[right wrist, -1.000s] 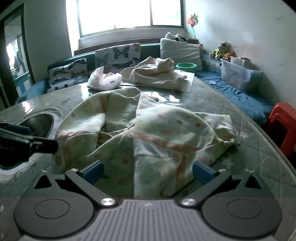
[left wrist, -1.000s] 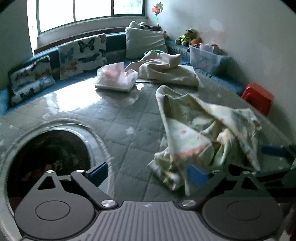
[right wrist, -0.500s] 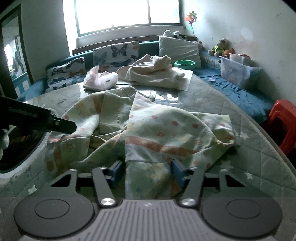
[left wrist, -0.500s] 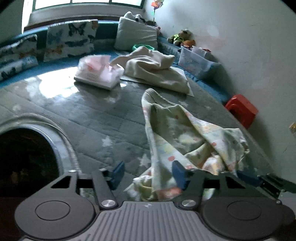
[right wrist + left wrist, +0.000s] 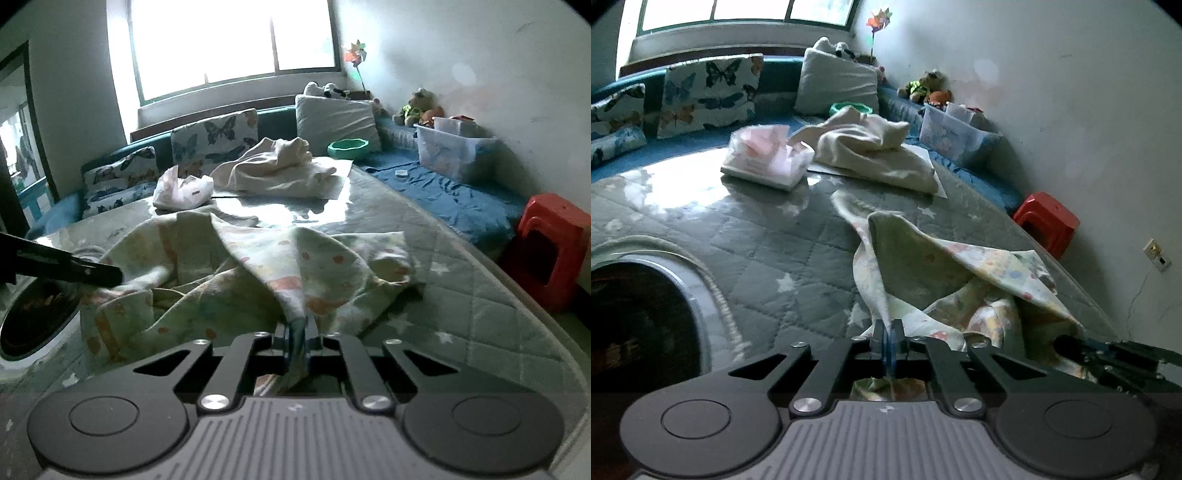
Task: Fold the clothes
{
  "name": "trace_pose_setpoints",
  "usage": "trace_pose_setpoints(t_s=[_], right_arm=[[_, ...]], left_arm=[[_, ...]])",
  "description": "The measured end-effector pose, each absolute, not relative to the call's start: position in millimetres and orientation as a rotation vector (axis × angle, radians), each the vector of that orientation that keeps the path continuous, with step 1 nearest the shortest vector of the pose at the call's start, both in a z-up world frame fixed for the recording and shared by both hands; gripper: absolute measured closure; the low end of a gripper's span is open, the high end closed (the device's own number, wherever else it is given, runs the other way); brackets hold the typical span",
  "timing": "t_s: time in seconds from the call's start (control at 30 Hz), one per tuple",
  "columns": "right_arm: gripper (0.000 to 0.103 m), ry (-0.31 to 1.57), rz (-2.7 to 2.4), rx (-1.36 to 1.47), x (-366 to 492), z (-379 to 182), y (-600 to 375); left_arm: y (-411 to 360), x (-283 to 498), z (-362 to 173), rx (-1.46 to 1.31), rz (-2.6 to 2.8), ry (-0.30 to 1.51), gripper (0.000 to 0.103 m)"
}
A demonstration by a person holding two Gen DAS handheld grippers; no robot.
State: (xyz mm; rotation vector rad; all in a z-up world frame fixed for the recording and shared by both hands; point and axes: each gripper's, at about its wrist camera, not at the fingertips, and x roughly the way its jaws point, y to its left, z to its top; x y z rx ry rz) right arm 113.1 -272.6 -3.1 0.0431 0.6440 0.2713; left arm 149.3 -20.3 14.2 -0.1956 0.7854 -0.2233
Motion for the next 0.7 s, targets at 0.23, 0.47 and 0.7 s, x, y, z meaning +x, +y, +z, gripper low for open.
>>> trace_pose_setpoints(t_s=[0.23, 0.47, 0.7], right_arm=[[0.097, 0.636, 0.296, 0.032, 79.2, 10.9, -285.6], [0.095, 0.685, 0.406, -0.022, 42.8, 19.6, -287.0], [0.057, 0.637, 0.531, -0.085, 38.3, 33.0, -249.7]], left_arm=[[-5.4, 100.5, 27.8, -0.173, -0.218, 0.75, 0.101], [18.6, 37.0, 36.3, -0.17, -0.199, 0.716, 0.101], [33.1, -13.3, 31.6, -0.188, -0.18, 0.73, 0.101]])
